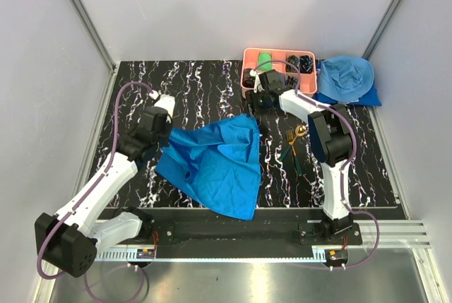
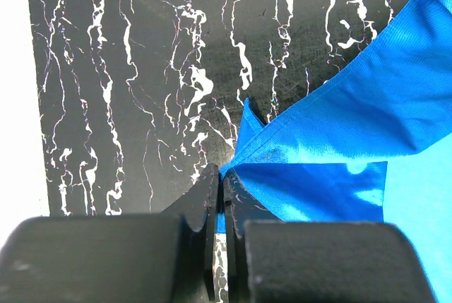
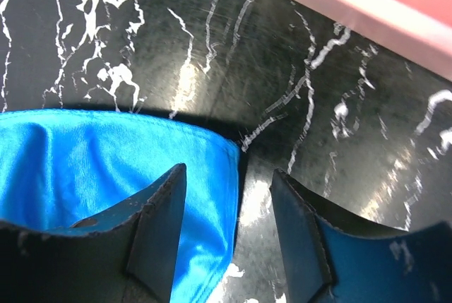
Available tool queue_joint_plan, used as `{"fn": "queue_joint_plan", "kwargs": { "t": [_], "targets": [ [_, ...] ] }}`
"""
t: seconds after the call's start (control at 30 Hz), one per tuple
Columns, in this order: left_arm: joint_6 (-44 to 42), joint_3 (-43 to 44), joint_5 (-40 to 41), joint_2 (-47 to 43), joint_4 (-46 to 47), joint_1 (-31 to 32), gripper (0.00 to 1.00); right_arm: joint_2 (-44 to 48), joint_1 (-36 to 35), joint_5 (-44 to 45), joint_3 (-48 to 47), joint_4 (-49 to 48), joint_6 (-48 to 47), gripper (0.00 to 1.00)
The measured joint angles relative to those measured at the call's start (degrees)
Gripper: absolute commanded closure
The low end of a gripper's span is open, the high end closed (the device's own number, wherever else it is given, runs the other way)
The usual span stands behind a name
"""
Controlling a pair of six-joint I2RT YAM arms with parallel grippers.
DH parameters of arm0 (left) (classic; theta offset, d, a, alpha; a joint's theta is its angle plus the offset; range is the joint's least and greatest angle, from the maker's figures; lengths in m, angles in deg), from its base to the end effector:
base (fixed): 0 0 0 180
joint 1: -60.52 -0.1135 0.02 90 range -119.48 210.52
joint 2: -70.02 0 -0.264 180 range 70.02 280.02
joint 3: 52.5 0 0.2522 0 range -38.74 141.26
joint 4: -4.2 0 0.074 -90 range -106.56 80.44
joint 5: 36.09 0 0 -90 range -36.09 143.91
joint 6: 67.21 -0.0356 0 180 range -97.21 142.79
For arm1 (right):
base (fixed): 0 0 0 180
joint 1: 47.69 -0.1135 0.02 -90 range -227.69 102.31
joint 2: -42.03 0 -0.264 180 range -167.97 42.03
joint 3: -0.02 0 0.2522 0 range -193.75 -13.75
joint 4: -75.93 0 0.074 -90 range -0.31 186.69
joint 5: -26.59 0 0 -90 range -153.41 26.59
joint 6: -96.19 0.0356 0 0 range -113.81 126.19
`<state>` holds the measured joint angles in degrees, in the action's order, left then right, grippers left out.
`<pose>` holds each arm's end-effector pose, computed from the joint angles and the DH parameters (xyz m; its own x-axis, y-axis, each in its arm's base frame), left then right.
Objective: Fold the napkin, place the utensils inside, and roll it up
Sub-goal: Flatten the napkin out
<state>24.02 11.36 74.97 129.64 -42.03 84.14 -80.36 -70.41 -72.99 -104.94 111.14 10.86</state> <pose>0.2046 -0.0755 0.2882 -0.6156 0.2473 -0.7483 0.1160 0.9676 0.2244 0.4296 0.1863 0.1742 -0.7693 -0.2351 -0.5940 -0.4127 0.8926 0.1812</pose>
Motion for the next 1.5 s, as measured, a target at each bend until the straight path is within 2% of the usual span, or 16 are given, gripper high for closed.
{"fn": "queue_joint_plan", "kwargs": {
  "t": [0.17,0.27,0.3,0.33,0.37,0.57,0.7,0.9,1.1,1.23,1.5],
  "targets": [
    [0.0,0.0,0.0,0.0,0.0,0.0,0.98,-2.2,0.0,-1.6,-0.5,-0.9,-0.9,0.48],
    [0.0,0.0,0.0,0.0,0.0,0.0,0.98,-2.7,0.0,-2.7,-1.0,-1.1,-1.2,0.65],
    [0.0,0.0,0.0,0.0,0.0,0.0,0.98,-2.8,0.0,-3.1,-1.1,-1.2,-1.5,0.76],
    [0.0,0.0,0.0,0.0,0.0,0.0,0.98,-3.0,0.0,-3.5,-1.2,-1.4,-1.6,0.99],
    [0.0,0.0,0.0,0.0,0.0,0.0,0.98,-3.0,0.0,-3.8,-1.2,-1.5,-1.7,1.00],
    [0.0,0.0,0.5,0.0,0.0,0.0,0.98,-2.5,0.0,-4.9,-1.0,-1.5,-1.3,1.00],
    [0.1,2.1,2.4,0.0,-1.8,0.0,0.98,2.8,0.0,-4.4,1.1,-0.3,-1.3,1.00],
    [-0.3,14.5,8.7,-0.7,-4.4,-0.1,0.98,23.0,0.0,-0.3,1.4,1.0,-2.1,1.00],
    [-4.9,28.1,11.6,-5.2,-4.9,-0.1,0.97,40.9,0.0,3.3,-0.3,0.7,-4.7,1.00],
    [-9.1,34.8,9.5,-10.8,-5.1,-0.1,0.98,47.3,-0.7,4.2,-3.0,1.0,-6.8,1.00],
    [-12.0,45.3,-0.8,-16.6,-8.7,0.0,0.98,51.9,-3.8,2.8,-9.7,4.0,-8.9,1.00]
  ]
}}
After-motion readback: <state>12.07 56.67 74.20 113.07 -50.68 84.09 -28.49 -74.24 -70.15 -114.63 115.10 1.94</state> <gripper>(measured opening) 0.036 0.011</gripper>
